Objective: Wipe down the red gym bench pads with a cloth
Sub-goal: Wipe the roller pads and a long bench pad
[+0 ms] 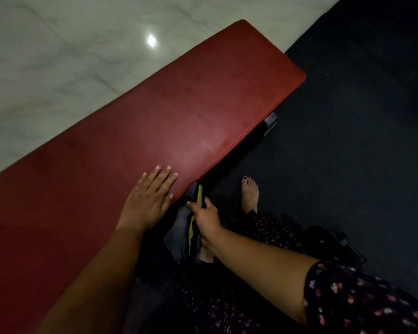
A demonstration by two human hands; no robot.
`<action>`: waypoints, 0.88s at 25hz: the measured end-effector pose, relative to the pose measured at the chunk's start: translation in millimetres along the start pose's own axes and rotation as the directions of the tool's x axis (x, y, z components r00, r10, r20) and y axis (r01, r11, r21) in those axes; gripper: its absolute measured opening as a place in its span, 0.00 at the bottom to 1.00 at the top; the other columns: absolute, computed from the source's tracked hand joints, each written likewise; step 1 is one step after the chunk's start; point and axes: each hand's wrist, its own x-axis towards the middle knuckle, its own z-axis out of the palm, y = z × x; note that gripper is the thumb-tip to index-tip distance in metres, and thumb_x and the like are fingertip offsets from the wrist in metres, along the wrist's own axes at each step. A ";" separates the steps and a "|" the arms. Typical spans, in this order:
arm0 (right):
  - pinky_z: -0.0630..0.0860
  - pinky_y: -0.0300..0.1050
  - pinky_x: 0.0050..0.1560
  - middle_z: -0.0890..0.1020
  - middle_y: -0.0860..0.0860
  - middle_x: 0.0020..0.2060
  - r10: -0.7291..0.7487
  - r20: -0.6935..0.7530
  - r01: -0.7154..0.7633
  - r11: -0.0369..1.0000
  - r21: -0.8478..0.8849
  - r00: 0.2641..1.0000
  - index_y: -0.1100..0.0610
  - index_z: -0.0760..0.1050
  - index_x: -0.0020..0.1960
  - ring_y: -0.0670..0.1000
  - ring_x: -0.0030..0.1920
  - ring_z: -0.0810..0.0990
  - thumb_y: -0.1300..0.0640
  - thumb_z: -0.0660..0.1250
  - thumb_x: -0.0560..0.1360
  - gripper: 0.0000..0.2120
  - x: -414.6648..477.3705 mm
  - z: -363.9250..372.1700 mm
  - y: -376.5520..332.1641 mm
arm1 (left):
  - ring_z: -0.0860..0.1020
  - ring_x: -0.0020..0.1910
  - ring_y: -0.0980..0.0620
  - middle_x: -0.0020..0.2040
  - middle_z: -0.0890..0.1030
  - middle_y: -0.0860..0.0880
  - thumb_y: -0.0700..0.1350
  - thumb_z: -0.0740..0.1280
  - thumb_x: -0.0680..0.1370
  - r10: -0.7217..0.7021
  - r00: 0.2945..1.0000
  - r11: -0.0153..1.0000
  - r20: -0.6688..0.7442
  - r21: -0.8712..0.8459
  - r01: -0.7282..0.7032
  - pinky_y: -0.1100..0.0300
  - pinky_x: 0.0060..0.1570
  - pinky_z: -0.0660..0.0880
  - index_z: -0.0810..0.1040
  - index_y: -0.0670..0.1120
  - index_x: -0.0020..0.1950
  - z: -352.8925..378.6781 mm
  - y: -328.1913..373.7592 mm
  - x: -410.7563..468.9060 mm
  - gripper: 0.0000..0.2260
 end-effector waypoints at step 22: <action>0.74 0.52 0.63 0.79 0.56 0.61 -0.128 -0.041 0.118 0.974 -0.193 0.991 0.50 0.65 0.75 0.57 0.58 0.79 0.58 0.67 0.77 0.28 -38.4 31.8 26.6 | 0.64 0.75 0.47 0.77 0.65 0.48 0.54 0.53 0.81 -0.430 0.903 0.903 -0.001 0.015 0.430 0.41 0.71 0.56 0.63 0.51 0.77 -5.3 -23.7 -139.8 0.24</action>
